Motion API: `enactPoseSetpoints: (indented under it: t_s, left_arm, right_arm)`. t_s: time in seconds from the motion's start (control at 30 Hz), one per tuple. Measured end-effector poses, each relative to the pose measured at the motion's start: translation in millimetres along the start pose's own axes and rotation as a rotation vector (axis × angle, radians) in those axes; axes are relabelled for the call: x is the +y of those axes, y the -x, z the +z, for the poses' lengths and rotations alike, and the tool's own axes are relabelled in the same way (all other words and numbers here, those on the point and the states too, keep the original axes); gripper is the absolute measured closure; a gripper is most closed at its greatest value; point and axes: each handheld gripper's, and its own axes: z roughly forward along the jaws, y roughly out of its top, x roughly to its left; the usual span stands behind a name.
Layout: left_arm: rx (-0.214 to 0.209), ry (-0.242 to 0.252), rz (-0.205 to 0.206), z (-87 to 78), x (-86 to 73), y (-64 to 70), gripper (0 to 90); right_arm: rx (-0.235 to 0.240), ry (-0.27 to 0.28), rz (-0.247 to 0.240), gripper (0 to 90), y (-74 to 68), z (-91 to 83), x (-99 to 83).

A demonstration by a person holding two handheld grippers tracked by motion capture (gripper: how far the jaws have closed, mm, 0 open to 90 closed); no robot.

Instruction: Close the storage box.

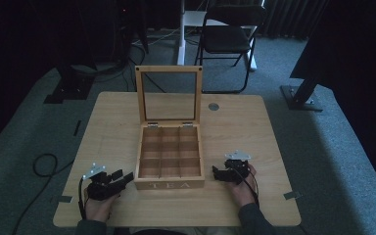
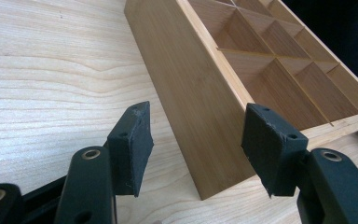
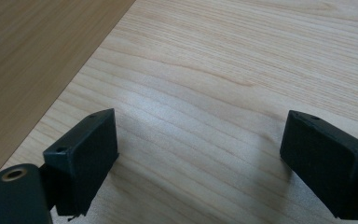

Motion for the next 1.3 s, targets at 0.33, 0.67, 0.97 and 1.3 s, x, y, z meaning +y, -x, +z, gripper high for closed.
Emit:
enactPoseSetpoints:
  t_s: [0.33, 0.67, 0.97, 1.3]
  left_arm:
    - [-0.001, 0.000, 0.004, -0.5, -0.3, 1.1, 43.1]
    - [0.000, 0.001, 0.004, -1.0, -0.5, 1.0, 43.1]
    - [0.002, 0.003, 0.005, -1.1, -0.6, 1.0, 43.1]
    - [0.023, 0.002, 0.025, -0.6, 1.0, 3.2, 43.1]
  right_arm:
    - [0.009, 0.003, -0.007, 13.3, -0.1, -0.3, -0.1]
    - [0.015, -0.011, -0.010, 17.7, -2.3, -2.1, 1.6]
    - [0.028, -0.021, -0.025, 18.3, -2.6, -2.6, 2.5]
    - [0.029, -0.017, -0.018, 35.1, -8.2, -14.1, 13.1]
